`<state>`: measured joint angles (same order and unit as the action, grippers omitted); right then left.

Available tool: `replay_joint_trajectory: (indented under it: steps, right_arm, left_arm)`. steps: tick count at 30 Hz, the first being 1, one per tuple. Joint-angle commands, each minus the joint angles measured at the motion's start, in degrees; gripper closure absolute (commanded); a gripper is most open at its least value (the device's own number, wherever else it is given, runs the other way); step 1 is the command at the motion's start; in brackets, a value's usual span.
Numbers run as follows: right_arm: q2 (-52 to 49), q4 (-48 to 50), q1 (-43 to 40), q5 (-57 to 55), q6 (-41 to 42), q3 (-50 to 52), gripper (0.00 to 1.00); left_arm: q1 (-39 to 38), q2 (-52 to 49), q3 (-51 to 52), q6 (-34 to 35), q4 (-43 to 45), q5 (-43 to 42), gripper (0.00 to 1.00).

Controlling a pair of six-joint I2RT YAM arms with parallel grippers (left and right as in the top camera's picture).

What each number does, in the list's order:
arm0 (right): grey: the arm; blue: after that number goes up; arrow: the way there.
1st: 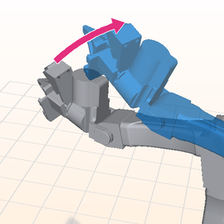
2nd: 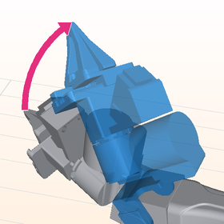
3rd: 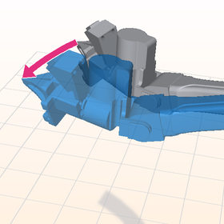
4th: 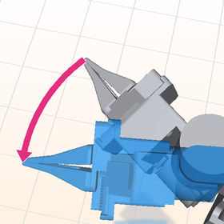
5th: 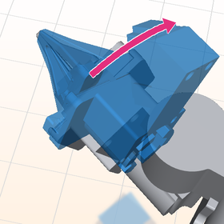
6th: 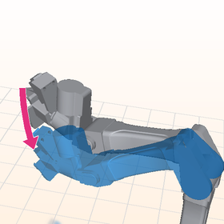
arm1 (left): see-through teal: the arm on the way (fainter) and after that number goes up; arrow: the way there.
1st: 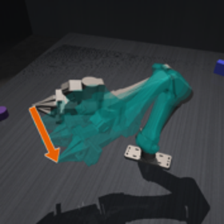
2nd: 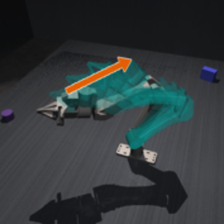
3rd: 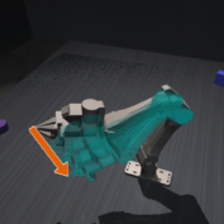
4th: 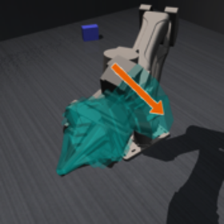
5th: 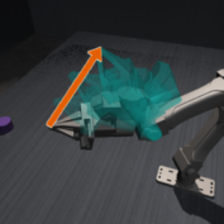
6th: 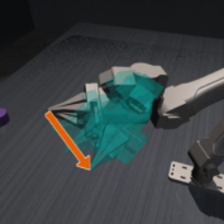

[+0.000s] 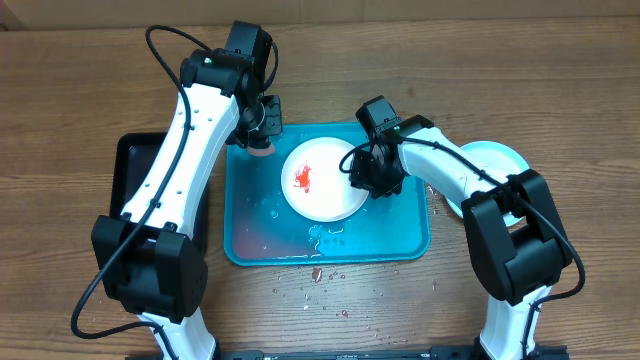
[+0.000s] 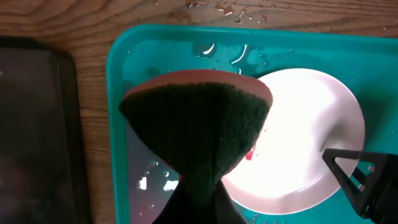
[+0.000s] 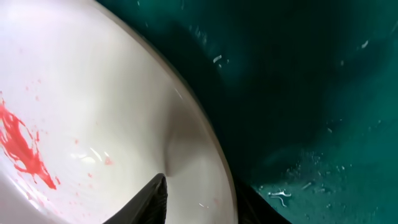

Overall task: Clean dirty plates on tray and stack at the side
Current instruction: 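Lower the sponge with the left gripper onto the last white plate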

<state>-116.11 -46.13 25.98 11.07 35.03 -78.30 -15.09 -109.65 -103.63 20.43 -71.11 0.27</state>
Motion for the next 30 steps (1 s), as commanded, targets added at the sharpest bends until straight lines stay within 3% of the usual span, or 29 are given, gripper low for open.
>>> replay_joint_trajectory:
  steps: [1, 6, 8, 20, 30]
  right_arm:
    - [-0.72, 0.48, 0.07, -2.51, 0.57, 1.75, 0.66]
    - [-0.72, 2.36, 0.07, -2.49, 0.57, 4.02, 0.8]
    - [-0.72, 2.56, 0.07, -2.47, 0.59, 4.11, 0.96]
    - [-0.72, 2.58, 0.07, -2.45, 0.59, 4.11, 0.96]
    - [-0.72, 2.58, 0.07, -2.25, 0.57, 4.11, 0.96]
  left_arm:
    - [-0.37, 0.24, -0.24, -1.16, 0.13, 0.11, 0.96]
    - [-1.03, 0.24, -0.24, -1.18, 0.13, -0.55, 0.96]
    - [-1.53, 0.24, -0.22, -1.18, 0.11, -0.55, 0.96]
    - [-4.9, 0.24, 9.05, -1.22, 7.69, -0.33, 0.96]
    - [-4.9, 0.24, 27.96, -15.39, 29.33, -9.31, 0.96]
